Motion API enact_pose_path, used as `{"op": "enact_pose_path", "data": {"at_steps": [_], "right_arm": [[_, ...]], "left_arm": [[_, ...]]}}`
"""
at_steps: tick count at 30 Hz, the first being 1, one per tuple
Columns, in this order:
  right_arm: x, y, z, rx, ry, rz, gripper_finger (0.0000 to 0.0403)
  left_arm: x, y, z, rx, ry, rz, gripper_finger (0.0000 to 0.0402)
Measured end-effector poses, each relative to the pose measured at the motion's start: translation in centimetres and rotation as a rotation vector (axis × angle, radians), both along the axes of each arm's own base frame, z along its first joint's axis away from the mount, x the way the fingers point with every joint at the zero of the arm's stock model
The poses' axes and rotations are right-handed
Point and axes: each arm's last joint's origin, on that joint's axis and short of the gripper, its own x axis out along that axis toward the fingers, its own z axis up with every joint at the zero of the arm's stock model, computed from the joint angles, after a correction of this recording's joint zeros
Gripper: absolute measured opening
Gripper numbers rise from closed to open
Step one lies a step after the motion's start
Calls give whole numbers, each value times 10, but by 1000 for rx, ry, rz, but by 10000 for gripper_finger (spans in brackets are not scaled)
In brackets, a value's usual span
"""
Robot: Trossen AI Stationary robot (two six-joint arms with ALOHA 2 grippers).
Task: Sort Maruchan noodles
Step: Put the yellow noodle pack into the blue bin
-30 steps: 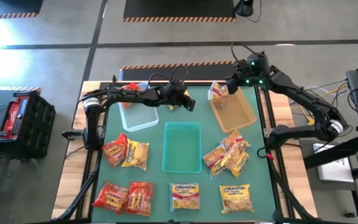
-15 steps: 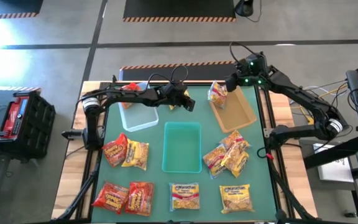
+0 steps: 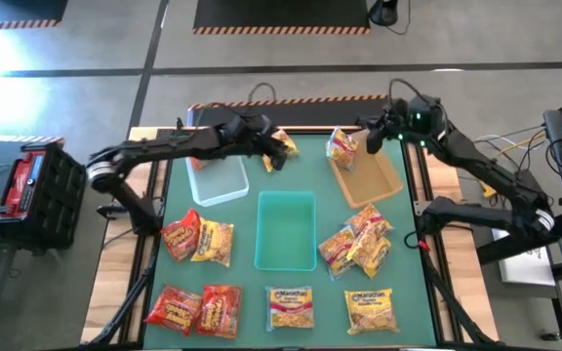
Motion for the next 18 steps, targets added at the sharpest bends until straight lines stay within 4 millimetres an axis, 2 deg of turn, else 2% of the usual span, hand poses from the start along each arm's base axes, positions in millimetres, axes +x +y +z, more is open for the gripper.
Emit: {"op": "enact_pose_path", "data": {"at_steps": [5,8,15,18], "right_arm": [[-6,14,-27,40,-60,-47,9],[-7,21,-42,86,-108,-48,9],[-12,25,-69,192,-111,-86,9],[-11,24,-79,217,-84,-90,9]], "left_arm": [[-35,-13,23,55,-55,35,77],[-55,-21,30,76,-75,64,77],[-91,-36,36,37,-108,99,77],[-106,-43,30,-8,-39,110,77]]}}
